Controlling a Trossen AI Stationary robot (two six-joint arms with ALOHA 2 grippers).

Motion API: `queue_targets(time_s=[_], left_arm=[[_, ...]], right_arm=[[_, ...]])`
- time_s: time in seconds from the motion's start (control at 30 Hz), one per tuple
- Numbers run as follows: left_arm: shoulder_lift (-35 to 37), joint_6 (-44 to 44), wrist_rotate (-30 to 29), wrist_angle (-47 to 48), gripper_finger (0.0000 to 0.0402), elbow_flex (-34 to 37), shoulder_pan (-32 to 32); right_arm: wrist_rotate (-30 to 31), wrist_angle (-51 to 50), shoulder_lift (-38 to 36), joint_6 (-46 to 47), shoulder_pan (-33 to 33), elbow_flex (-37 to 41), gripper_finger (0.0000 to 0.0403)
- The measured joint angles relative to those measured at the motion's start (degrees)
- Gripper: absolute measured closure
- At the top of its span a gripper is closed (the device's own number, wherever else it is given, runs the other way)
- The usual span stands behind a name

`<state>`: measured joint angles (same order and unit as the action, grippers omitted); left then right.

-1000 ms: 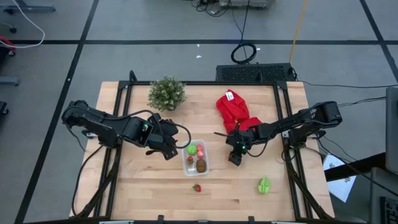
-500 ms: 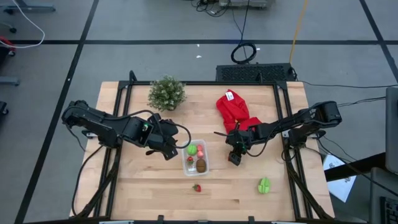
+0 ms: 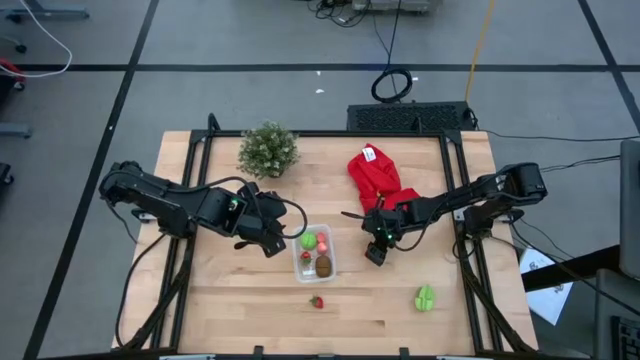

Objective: Pick and placing Produce into tupperware
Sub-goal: Put the top red strawberry into the transparent bin

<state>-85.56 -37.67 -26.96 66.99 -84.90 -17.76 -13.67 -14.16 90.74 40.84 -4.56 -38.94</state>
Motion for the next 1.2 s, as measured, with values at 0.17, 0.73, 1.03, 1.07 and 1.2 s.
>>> queue_targets(time_s=[0.17, 0.73, 1.03, 1.07, 1.2], left_arm=[[0.0, 0.0, 0.0, 0.0, 0.0128, 0.0, 0.0], [0.0, 0.0, 0.0, 0.0, 0.0128, 0.0, 0.0], [0.0, 0.0, 0.0, 0.0, 0.0128, 0.0, 0.0], [0.0, 0.0, 0.0, 0.0, 0.0128, 0.0, 0.0], [0.0, 0.0, 0.0, 0.0, 0.0128, 0.0, 0.0]], right_arm=[[0.1, -1.3, 0.1, -0.1, 0.0, 0.0, 0.0260], [1.3, -2.6, 0.2, 0.5, 0.1, 0.1, 0.0285], [0.2, -0.5, -0.3, 0.5, 0.1, 0.0, 0.0326], [0.2, -0.4, -0.3, 0.5, 0.1, -0.2, 0.0325], [0.1, -0.8, -0.4, 0.6, 0.1, -1.8, 0.0319]])
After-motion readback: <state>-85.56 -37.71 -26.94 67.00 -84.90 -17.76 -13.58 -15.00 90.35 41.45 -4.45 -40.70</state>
